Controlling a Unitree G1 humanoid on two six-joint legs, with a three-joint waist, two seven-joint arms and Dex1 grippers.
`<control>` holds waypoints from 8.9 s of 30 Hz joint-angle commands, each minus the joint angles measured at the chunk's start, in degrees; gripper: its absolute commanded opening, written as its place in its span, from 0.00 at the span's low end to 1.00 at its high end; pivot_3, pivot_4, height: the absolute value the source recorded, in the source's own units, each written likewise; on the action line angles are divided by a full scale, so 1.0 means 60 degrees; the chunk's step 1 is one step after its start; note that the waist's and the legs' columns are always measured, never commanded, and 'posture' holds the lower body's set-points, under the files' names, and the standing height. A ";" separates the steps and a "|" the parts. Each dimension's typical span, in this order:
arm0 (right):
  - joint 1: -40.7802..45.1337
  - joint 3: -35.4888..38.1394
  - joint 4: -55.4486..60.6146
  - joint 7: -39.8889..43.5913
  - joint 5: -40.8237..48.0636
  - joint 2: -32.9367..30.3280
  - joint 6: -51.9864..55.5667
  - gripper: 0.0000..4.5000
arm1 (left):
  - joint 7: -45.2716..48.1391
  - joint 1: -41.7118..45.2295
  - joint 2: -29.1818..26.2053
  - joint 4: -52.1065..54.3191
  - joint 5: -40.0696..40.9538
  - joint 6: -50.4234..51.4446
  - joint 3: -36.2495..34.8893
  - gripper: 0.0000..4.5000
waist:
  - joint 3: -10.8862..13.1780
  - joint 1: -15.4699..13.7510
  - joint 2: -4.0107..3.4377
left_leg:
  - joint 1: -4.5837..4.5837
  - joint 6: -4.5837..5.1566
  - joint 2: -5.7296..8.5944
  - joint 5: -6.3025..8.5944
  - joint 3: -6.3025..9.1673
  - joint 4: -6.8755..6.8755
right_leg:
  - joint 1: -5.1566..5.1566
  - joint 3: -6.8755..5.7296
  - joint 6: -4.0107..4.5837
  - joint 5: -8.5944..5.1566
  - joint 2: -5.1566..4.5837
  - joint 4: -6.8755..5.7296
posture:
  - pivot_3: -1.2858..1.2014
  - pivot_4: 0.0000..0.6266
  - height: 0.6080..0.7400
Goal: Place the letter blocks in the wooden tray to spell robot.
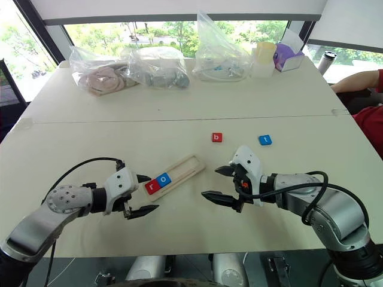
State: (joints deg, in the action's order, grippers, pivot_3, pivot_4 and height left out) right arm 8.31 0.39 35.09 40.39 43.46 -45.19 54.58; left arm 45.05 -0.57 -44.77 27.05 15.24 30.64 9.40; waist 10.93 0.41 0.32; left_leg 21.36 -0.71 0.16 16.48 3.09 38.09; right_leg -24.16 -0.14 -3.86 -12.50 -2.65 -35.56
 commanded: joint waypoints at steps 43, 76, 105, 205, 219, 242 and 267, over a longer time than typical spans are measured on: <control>-0.0245 0.0375 0.0058 -0.0474 -0.0267 0.0260 -0.0300 1.00 | 0.5770 0.4068 -0.0938 -0.4415 -0.0049 -0.3128 -0.0003 0.81 | -0.0001 0.0031 0.0027 | 0.0033 0.0027 -0.0003 0.0015 -0.0021 -0.0004 | -0.0046 0.0005 -0.0002 0.0003 0.0019 -0.0006 | 0.52 0.24 1.00; -0.0788 0.0654 0.0504 -0.1237 -0.0158 0.0599 -0.0194 1.00 | 0.6816 0.5505 0.0336 -0.8722 -0.2237 -0.6363 0.1458 0.94 | -0.0008 0.0035 0.0028 | 0.0024 0.0028 0.0004 0.0015 -0.0023 -0.0003 | -0.0044 0.0008 0.0026 0.0021 0.0020 -0.0021 | 0.52 0.24 1.00; -0.0552 0.0430 0.0310 -0.1374 -0.0433 0.0784 -0.0240 1.00 | 0.5848 0.6456 0.1396 -1.0270 -0.2506 -0.7238 0.1033 0.99 | -0.0023 -0.0183 0.0015 | 0.0009 0.0028 0.0008 0.0012 -0.0019 0.0025 | -0.0027 0.0012 -0.0006 -0.0003 0.0011 -0.0068 | 0.52 0.24 1.00; -0.1276 0.1027 -0.3188 0.3768 -0.4209 -0.0380 -0.5241 0.98 | 0.3812 0.2358 -0.1518 0.0066 0.2764 0.0715 -0.1281 1.00 | 0.0051 0.0051 0.0053 | 0.0014 0.0030 0.0002 0.0016 -0.0034 -0.0136 | -0.0066 0.0002 0.0015 -0.0044 0.0019 0.0050 | 0.52 0.24 1.00; -0.0214 -0.0054 -0.5754 0.3996 -0.5090 -0.0124 -0.7462 0.93 | 0.3200 0.1983 -0.1633 0.0359 0.2703 0.0716 -0.1429 1.00 | 0.0050 0.0062 0.0054 | 0.0004 0.0027 0.0005 0.0014 -0.0033 -0.0111 | -0.0058 0.0005 0.0047 -0.0021 0.0016 0.0016 | 0.52 0.24 1.00; 0.5297 -0.3852 -0.6513 0.3671 -0.5815 0.2954 -0.4501 0.25 | 0.3213 0.0183 -0.2704 -0.0696 0.2309 0.0384 -0.3754 1.00 | 0.0061 0.0065 0.0043 | 0.0013 0.0024 -0.0027 0.0012 -0.0009 -0.0021 | -0.0097 0.0006 0.0095 0.0003 0.0056 -0.0102 | 0.52 0.24 1.00; 0.6810 -0.4597 -0.9454 0.4943 -0.6973 0.4146 -0.5549 0.25 | 0.2146 -0.0230 -0.2159 0.0306 0.2524 0.0861 -0.3667 1.00 | 0.0061 0.0098 0.0043 | 0.0009 0.0019 0.0001 0.0011 0.0005 -0.0021 | -0.0089 0.0008 0.0079 0.0000 0.0016 -0.0103 | 0.52 0.24 1.00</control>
State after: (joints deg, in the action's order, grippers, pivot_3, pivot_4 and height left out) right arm 48.11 -28.35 -21.91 70.10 1.72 -20.70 21.56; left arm 58.26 -2.51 -57.79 28.26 30.45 36.15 -12.27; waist 11.30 0.99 0.57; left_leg 21.42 -0.60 0.17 16.54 3.11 37.96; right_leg -24.70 -0.09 -3.39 -12.50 -2.56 -36.17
